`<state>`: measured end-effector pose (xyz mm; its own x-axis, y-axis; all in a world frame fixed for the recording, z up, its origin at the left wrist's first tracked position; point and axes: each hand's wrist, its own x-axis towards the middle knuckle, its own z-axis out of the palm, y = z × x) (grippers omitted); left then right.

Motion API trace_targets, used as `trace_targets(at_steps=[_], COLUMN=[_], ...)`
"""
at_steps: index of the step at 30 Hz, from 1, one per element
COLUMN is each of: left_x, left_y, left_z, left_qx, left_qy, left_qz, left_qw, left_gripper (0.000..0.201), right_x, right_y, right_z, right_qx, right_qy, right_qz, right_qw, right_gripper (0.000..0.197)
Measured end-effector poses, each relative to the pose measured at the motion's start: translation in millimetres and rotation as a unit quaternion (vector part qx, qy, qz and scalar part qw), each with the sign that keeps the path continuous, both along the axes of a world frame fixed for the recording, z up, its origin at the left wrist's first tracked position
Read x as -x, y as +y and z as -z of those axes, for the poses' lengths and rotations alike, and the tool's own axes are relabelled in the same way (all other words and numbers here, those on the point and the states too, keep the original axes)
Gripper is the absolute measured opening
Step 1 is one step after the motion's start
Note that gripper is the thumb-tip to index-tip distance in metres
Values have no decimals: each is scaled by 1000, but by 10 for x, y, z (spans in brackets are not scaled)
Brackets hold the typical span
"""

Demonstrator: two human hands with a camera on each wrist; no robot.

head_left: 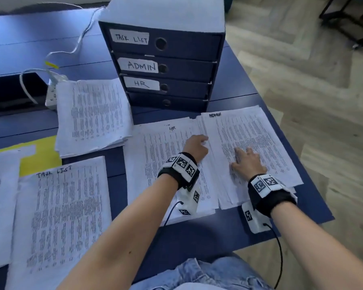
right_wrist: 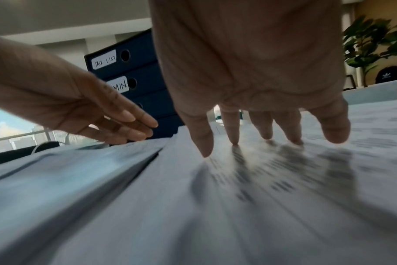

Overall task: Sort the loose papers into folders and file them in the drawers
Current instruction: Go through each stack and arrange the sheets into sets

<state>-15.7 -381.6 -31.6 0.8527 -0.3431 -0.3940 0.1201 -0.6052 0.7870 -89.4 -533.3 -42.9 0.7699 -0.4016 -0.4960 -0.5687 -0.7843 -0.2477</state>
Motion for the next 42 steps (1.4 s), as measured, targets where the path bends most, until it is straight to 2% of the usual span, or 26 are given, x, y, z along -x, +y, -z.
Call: trace_targets(at_steps=[3, 6, 9, 15, 22, 24, 27, 28, 30, 33, 37, 40, 42], left_x=[-45, -73, -67, -7, -50, -53, -10, 12, 44, 21, 3, 75, 122], left_y=[320, 725, 1268, 2619, 3853, 4039, 4247, 4289, 4320, 4311, 4298, 4299, 4313], left_z=[-84, -150, -231, -317, -82, -5, 102, 123, 145, 135, 123, 130, 160], left_qx=[7, 6, 1, -48, -169, -218, -294, -325, -368, -384, -396, -380, -355], left_qy=[-27, -49, -57, -85, -73, -60, -24, -29, -67, -103, -135, -168, -188], left_qz=[-5, -12, -39, -119, -141, -102, -4, 31, 75, 101, 135, 132, 128], left_qw=[1000, 999, 998, 988, 973, 969, 955, 945, 924, 912, 898, 900, 907], left_gripper=[37, 28, 24, 23, 31, 51, 95, 100, 95, 86, 85, 80, 64], right_x=[-128, -301, -470, -534, -352, -301, -220, -189, -127, -69, -100, -132, -143], right_y=[201, 606, 1163, 2345, 3430, 3629, 3839, 3892, 3985, 4079, 4128, 4137, 4157], right_z=[-133, -263, -345, -535, -367, -296, -183, -132, -26, 33, -1, -23, -40], right_qx=[-7, -31, -73, -151, -203, -202, -200, -187, -122, -21, 1, 31, 46], right_qy=[-37, -80, -123, -163, -159, -150, -112, -93, -58, -39, -42, -52, -56], right_qz=[14, -5, -52, -127, -169, -171, -179, -194, -228, -257, -258, -276, -292], right_qw=[999, 996, 988, 967, 951, 953, 957, 958, 964, 965, 965, 959, 954], right_gripper=[45, 55, 55, 50, 54, 57, 65, 70, 78, 84, 97, 108, 115])
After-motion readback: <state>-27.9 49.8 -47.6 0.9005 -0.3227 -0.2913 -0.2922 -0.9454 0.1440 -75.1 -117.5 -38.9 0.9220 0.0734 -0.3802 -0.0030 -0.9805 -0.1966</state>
